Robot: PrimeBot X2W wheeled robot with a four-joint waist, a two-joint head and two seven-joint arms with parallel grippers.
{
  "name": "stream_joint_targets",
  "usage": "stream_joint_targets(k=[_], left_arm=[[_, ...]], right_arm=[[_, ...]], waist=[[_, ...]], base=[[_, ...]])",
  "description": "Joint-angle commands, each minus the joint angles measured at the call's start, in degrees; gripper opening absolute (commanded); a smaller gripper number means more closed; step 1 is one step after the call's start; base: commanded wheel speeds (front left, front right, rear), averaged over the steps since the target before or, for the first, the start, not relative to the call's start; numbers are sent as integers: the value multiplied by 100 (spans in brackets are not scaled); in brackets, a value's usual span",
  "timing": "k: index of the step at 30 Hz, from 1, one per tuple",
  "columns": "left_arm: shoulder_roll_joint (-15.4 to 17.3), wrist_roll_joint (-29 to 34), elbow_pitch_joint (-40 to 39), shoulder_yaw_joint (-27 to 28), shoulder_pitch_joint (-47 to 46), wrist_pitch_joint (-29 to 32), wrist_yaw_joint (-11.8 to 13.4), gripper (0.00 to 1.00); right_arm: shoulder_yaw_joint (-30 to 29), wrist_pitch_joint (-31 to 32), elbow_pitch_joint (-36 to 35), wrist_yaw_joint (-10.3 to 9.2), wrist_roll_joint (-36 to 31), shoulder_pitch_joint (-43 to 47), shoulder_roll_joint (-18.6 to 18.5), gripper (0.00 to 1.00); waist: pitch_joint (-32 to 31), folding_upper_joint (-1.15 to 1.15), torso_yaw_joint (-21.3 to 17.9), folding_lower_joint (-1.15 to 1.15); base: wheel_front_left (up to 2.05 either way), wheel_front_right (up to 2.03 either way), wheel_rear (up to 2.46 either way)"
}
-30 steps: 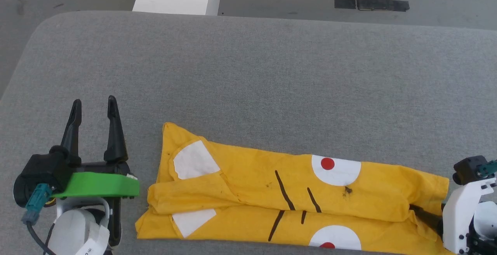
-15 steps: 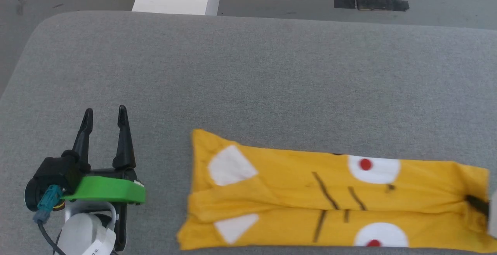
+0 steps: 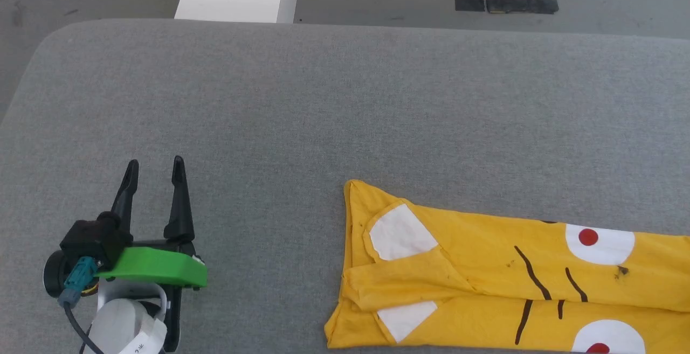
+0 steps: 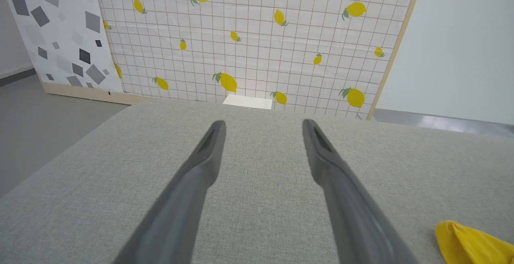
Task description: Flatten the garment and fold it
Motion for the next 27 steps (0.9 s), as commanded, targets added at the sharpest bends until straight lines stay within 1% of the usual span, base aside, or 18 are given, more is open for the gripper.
stream_joint_targets(k=[1, 4, 7, 11, 15, 17, 21, 22, 27], left_arm=[[-21, 4, 27, 13, -18, -26, -31, 100], [-26, 6, 58, 21, 24, -26, -37, 100], [-34, -6, 83, 37, 66, -26, -40, 100], [-52, -24, 113, 38, 119, -26, -45, 100], [-69, -54, 134, 36, 164, -26, -55, 100], [-74, -74, 144, 39, 179, -26, -61, 100], [-86, -84, 135, 47, 214, -26, -61, 100], [-101, -99, 132, 53, 219, -26, -61, 100], [-141, -129, 131, 49, 220, -26, -69, 100]], right_arm=[[46, 139, -204, -47, -125, -25, -9, 0], [367, 704, -954, -47, -214, 116, -96, 0], [632, 1343, -1849, -47, -60, 268, -135, 0], [892, 2022, -2815, -47, 167, 446, -52, 0], [1278, 2229, -3415, -47, 331, 410, 219, 0], [1623, 2215, -3545, -47, 377, 310, 362, 0], [2231, 2016, -3475, -47, 495, -17, 786, 0], [2679, 1779, -3262, -47, 495, -304, 1085, 0], [3324, 1310, -2653, -47, 503, -805, 1606, 0]], waist=[[-69, 0, -28, 0], [-170, 0, -64, 0], [-262, 0, -91, 0], [-369, 0, -81, 0], [-418, 0, -34, 0], [-433, 0, -1, 0], [-450, 0, 80, 0], [-434, 0, 158, 0], [-374, 0, 308, 0]], base=[[0, 0, 0], [0, 0, 0], [0, 0, 0], [0, 0, 0], [0, 0, 0], [0, 0, 0], [0, 0, 0], [0, 0, 0], [0, 0, 0]])
